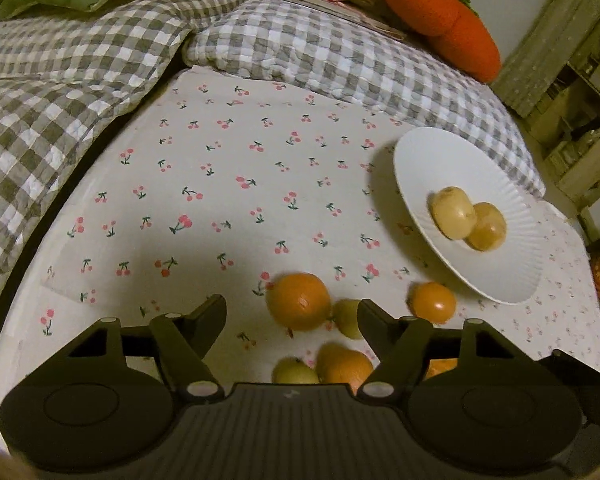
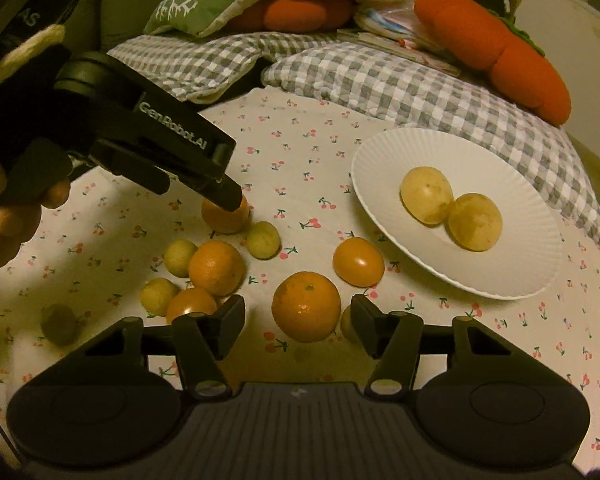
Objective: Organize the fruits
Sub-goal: 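Grasp an orange with the right gripper while the left gripper grasps another orange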
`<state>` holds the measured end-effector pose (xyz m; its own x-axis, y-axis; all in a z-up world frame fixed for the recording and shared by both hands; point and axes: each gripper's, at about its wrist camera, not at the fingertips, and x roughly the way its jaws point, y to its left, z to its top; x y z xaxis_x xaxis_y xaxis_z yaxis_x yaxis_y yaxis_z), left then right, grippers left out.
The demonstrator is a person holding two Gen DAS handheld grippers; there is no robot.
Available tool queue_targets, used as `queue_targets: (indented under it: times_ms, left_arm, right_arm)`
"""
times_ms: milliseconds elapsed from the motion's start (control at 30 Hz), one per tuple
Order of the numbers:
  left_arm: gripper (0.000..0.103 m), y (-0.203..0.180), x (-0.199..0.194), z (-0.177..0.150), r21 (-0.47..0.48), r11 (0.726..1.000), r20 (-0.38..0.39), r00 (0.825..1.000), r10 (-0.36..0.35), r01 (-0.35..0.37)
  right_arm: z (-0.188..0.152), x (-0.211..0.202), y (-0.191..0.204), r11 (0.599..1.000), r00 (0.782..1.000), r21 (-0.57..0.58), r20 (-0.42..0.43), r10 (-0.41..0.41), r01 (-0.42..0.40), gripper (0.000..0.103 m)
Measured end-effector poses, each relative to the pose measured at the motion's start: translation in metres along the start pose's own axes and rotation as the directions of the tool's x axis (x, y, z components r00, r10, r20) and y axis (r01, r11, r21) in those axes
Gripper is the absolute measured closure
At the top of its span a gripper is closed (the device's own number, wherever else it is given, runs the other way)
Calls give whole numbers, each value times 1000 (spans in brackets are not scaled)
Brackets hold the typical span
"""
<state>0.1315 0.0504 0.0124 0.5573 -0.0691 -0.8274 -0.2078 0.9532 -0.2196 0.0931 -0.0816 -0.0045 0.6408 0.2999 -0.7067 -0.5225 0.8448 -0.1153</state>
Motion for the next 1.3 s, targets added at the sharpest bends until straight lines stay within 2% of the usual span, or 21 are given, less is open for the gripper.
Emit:
queue_targets:
  times_ms: [133, 300, 667, 800, 1000, 1300]
  left_arm:
    - [49, -1, 10, 0, 14, 1000, -6, 1000, 19, -19]
    - [64, -3, 17, 0, 29, 999, -6, 1000, 18, -18]
    - [79, -7, 27, -2, 61, 998, -16, 1000, 24, -23]
    - [80, -7, 26, -2, 66, 997, -6, 999, 35, -35]
    - [81, -16, 25, -5, 134, 987, 8, 996, 84, -85]
    - [81, -17, 22, -4, 145, 982, 31, 993, 117, -120]
  right_arm:
    - [2, 3, 0, 1000, 1000, 4, 8, -5, 5, 51]
    - [3, 8, 0, 1000, 1000, 4, 8, -10, 10, 54]
    - [1, 16, 2, 999, 1000, -11, -4, -31, 31, 65]
    - [3, 12, 3, 1000, 1000, 4, -3, -30, 30, 65]
    - [3, 12, 5, 1000, 1000, 9, -11, -30, 30, 65]
    - [6, 9, 5, 999, 1000, 30, 3, -27, 27, 65]
